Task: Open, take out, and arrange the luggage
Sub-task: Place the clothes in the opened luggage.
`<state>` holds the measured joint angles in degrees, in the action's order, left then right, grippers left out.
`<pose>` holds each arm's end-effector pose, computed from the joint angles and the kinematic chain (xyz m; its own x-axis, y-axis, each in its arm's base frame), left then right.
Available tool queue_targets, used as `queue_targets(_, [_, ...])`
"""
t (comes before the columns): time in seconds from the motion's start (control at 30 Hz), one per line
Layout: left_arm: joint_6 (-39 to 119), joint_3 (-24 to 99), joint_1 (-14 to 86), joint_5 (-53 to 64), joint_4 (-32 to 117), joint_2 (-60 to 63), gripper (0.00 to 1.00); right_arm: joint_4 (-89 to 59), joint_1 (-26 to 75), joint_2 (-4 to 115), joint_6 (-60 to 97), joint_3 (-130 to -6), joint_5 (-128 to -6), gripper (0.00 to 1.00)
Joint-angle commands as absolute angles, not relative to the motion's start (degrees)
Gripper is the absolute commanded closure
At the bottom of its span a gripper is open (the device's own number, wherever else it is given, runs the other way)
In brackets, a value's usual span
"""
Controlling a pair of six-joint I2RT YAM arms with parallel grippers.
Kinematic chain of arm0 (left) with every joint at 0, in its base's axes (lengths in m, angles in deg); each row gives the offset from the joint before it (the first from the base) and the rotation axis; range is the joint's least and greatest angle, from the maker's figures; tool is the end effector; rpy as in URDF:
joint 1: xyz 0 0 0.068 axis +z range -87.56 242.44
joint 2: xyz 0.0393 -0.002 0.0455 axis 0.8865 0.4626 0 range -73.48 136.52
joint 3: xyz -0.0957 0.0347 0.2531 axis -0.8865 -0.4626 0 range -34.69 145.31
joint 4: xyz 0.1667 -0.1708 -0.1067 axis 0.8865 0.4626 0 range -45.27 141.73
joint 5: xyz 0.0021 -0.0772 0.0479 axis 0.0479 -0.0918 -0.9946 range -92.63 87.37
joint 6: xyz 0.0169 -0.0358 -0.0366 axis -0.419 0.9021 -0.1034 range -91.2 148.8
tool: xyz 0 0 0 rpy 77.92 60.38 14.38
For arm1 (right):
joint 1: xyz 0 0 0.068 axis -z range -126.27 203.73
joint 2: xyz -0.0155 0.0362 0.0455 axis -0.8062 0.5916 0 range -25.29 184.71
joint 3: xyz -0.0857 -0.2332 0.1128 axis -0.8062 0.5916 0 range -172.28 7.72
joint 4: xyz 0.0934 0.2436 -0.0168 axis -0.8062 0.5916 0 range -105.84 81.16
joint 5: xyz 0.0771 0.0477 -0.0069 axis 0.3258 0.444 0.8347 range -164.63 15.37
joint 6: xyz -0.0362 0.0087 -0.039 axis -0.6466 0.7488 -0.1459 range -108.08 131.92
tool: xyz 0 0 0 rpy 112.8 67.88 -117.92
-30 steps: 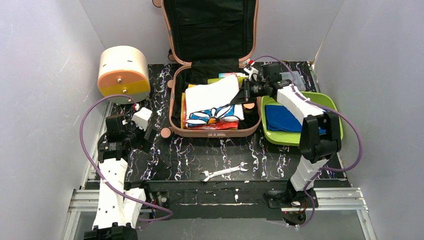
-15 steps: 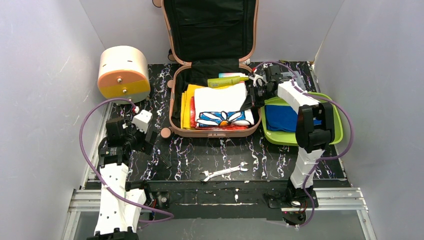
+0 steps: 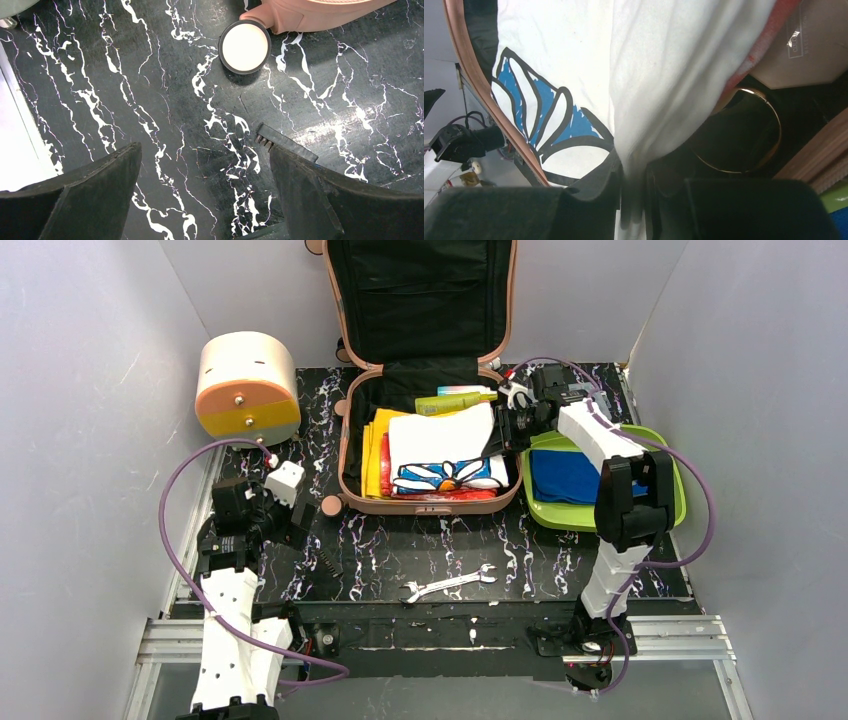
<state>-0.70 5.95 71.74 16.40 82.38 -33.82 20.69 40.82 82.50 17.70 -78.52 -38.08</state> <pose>0.1469 0.0124 0.2819 -0.4611 0.3962 -0.7940 0.3818 0.8963 0.2256 0.3899 0.1110 0.2436 -0.8721 -0.1169 -0.4751 -0.4006 0.7282 0.5561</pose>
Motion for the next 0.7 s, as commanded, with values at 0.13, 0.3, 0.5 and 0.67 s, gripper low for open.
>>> queue_targets(0.13, [-0.2, 5.3, 72.7, 18.6, 82.3, -34.0, 0.01, 20.8, 40.9, 78.5, 18.2, -79.7, -35.7, 0.7])
queue_targets(0.3, [0.0, 5.2, 73.0, 19.1, 82.3, -34.0, 0.01, 21.1, 40.8, 78.3, 18.2, -79.9, -36.5, 0.61])
queue_targets(0.5, [0.1, 5.2, 73.2, 19.7, 82.4, -33.9, 0.01, 21.4, 40.4, 78.0, 17.9, -80.4, -36.4, 0.74])
queue_targets(0.67, [0.1, 5.2, 73.5, 20.2, 82.5, -33.8, 0.01, 21.7, 39.9, 79.6, 17.9, -81.6, -34.8, 0.99])
